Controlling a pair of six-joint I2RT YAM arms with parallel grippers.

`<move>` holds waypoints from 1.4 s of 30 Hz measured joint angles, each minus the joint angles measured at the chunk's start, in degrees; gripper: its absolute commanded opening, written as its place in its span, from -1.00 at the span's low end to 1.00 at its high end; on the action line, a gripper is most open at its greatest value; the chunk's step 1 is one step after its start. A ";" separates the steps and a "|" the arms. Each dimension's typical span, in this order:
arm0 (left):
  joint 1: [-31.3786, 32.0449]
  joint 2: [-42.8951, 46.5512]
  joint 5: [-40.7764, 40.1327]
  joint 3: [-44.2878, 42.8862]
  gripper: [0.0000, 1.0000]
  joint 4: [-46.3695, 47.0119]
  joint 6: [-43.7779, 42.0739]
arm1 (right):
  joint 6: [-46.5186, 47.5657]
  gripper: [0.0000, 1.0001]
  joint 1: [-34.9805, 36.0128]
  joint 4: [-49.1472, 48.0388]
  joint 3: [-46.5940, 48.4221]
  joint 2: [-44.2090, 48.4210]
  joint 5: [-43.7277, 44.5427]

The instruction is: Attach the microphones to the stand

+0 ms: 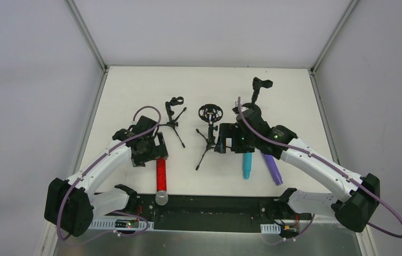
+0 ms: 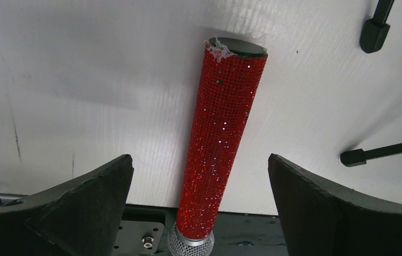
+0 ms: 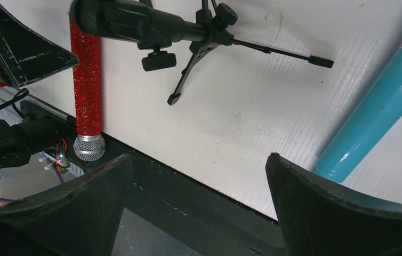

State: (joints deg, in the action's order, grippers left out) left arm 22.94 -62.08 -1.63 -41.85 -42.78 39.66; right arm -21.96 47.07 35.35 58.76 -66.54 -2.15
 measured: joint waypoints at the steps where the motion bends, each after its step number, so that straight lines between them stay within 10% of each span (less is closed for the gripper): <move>1: 0.72 -0.59 -0.42 0.00 0.91 -0.02 0.13 | 0.00 0.98 -0.07 0.00 -0.17 0.00 0.07; 32: 30.08 -9.70 -10.03 5.22 0.50 0.37 21.29 | 0.48 0.98 -1.53 -0.46 -2.43 0.17 0.39; 42: 32.68 -8.11 -10.75 6.67 -0.08 1.40 24.79 | 0.59 0.98 -2.01 -0.61 -3.15 0.44 0.42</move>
State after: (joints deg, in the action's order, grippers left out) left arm 55.61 -70.19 -12.38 -35.18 -41.39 64.45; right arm -21.37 45.06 34.74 55.61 -66.11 -1.74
